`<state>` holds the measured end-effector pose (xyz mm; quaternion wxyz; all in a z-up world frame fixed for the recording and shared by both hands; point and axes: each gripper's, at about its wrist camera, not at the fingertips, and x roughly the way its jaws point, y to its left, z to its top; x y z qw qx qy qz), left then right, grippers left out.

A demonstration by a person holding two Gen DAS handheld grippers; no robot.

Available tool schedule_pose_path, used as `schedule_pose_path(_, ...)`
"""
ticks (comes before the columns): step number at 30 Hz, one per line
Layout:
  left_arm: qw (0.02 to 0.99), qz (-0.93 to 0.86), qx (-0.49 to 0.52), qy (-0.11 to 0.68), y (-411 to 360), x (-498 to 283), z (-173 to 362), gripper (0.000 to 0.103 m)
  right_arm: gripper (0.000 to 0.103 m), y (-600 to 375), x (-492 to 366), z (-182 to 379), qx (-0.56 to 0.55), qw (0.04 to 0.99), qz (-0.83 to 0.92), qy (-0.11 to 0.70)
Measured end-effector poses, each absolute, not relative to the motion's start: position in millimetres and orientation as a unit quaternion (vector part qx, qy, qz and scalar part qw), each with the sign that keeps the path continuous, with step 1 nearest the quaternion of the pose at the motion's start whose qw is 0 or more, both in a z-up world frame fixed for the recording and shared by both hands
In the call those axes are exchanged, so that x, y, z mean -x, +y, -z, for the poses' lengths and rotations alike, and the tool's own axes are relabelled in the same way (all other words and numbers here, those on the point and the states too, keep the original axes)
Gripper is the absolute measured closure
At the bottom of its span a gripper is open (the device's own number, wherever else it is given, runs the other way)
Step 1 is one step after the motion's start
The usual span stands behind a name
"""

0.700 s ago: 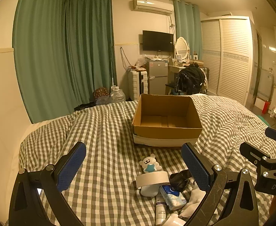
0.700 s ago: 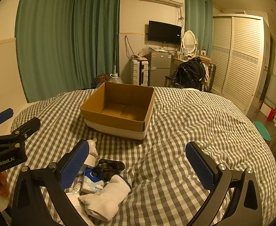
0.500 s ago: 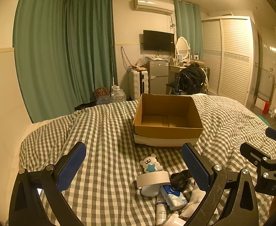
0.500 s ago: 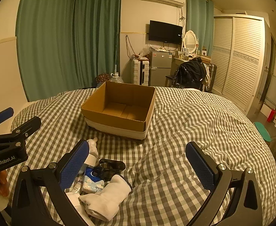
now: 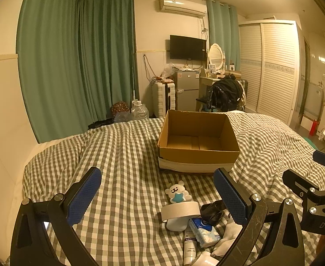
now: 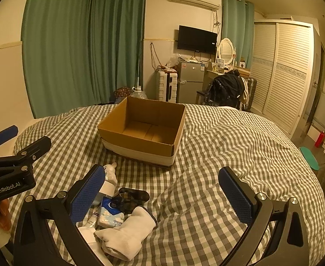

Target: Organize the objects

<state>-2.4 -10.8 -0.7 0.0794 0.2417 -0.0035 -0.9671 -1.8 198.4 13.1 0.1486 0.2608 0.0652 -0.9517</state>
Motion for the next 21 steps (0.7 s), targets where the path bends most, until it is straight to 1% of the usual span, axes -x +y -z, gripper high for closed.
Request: schedule_pose_path(21,0.086,0.968,-0.237,0.009,-20,-4,-2,0.000,0.001,186,-4,-17,-0.259,0.154,0.950,0.080)
